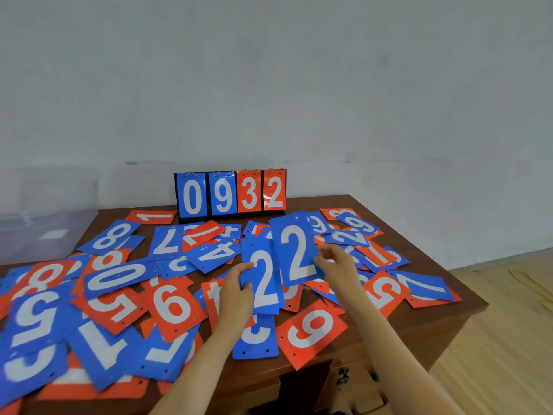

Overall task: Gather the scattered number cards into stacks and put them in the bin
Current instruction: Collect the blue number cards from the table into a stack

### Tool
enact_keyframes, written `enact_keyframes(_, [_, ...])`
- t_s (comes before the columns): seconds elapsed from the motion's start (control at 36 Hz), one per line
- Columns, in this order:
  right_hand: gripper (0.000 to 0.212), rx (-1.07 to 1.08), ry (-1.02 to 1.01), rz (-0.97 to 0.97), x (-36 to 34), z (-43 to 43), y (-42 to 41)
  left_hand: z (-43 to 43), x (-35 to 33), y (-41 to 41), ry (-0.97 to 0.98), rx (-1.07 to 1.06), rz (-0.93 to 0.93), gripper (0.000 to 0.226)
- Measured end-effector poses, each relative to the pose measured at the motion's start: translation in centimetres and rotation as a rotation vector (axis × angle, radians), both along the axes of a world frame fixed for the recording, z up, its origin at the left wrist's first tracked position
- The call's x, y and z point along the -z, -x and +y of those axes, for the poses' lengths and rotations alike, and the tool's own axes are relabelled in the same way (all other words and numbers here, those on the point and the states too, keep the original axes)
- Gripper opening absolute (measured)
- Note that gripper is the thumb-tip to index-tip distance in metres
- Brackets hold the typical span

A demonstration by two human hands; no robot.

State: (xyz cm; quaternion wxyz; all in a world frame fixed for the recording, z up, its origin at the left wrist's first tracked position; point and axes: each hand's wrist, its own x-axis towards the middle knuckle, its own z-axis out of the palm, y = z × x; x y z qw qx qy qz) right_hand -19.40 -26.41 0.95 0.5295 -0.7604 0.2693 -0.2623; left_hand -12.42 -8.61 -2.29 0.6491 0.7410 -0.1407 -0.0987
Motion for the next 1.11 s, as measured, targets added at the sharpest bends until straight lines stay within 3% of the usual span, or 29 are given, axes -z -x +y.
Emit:
enact_keyframes(0.14, [0.020,0.002,-0.164,0.002,1.3,2.3,0.3,0.9,-0.3,0.7,0.054,-0.044,0.038,0.045])
enact_keyframes(0.31, [0.028,-0.132,0.058,0.134,2.6,4.5,-0.4,1.5,-0.4,0.8,0.125,-0.040,0.109,0.043])
enact_keyframes(0.44, [0.047,-0.230,0.255,0.204,3.0,5.4,-2.0,1.5,0.2,-0.1,0.129,-0.025,0.053,0.035])
enact_keyframes(0.58, [0.051,-0.310,0.401,0.289,3.3,5.3,-4.1,1.1,0.6,-2.0,0.073,-0.020,0.004,0.033])
enact_keyframes(0.97, [0.068,-0.293,0.744,0.852,3.5,-4.1,-16.5,0.3,2.3,-9.4,0.056,-0.116,0.043,0.046])
enact_keyframes(1.11, [0.048,-0.436,0.786,1.032,3.7,-5.7,-18.8,0.2,2.8,-10.8,0.061,-0.117,0.079,0.045])
